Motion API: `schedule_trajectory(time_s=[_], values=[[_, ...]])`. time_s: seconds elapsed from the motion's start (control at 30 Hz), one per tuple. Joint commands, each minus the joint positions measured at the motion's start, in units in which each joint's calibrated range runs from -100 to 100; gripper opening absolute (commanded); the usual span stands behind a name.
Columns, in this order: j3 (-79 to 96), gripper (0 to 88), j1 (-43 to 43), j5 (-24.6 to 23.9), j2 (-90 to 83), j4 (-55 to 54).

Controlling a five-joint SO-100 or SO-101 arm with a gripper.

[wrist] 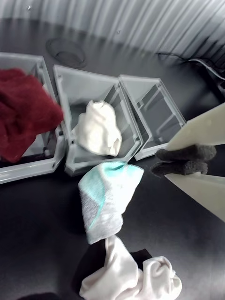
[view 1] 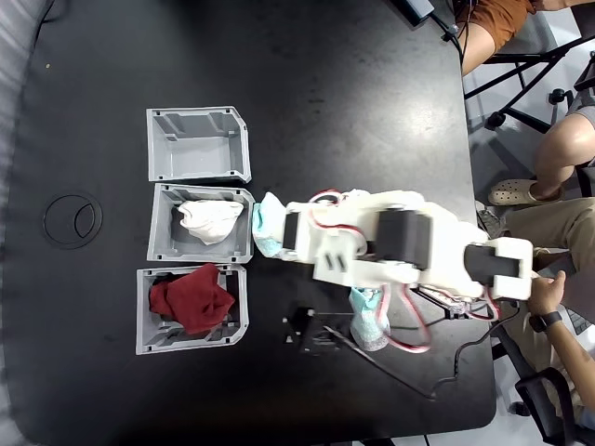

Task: Put the sock in the container

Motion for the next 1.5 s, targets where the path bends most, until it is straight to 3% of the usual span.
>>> schedule_trajectory(time_s=[0.0,0.43,0.87,1.13,1.47], values=[[5.28,1.3,0.69,0.29,-10.13,1.76],[39.18,1.3,0.69,0.29,-53.46,-0.12],[83.82,1.3,0.85,0.29,-90.60,-17.62],[105.28,1.3,0.85,0.29,-106.66,-25.91],[117.99,1.3,0.85,0.29,-115.61,-26.93]])
